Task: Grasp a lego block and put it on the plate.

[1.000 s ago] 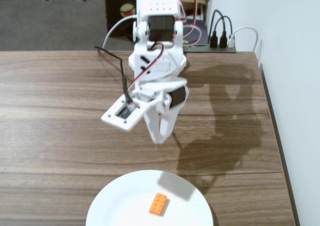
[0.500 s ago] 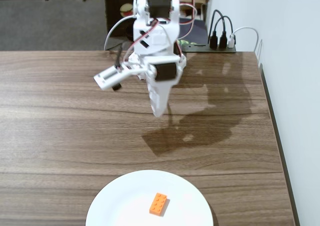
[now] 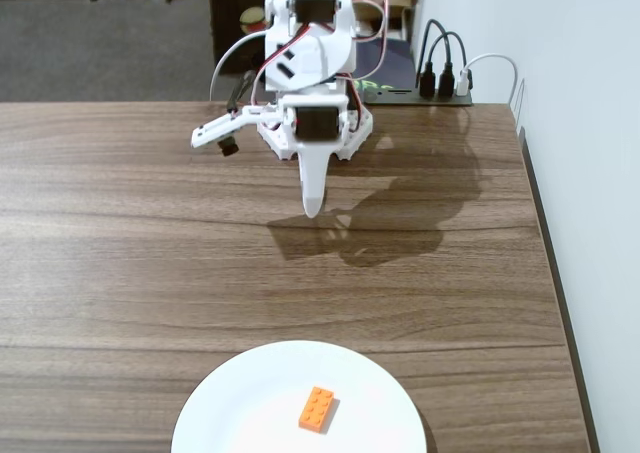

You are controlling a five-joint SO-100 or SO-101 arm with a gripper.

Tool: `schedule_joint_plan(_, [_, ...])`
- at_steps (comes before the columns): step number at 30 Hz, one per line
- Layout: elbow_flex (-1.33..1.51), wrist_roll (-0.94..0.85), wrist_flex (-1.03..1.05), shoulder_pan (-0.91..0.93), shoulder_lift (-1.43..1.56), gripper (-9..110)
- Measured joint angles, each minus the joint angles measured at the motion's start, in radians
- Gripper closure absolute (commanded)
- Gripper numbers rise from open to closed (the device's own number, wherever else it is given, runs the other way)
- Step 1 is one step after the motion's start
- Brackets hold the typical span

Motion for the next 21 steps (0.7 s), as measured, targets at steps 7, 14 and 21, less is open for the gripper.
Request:
schedule_joint_plan(7, [0.074,0.011,0.063,0.009,0.179,101])
schedule_joint_plan(14, [0.114,0.032,0.147,0.023,0.337,101])
schedule_joint_plan(21, [0.137,0.061,0.193,0.029,0.407,101])
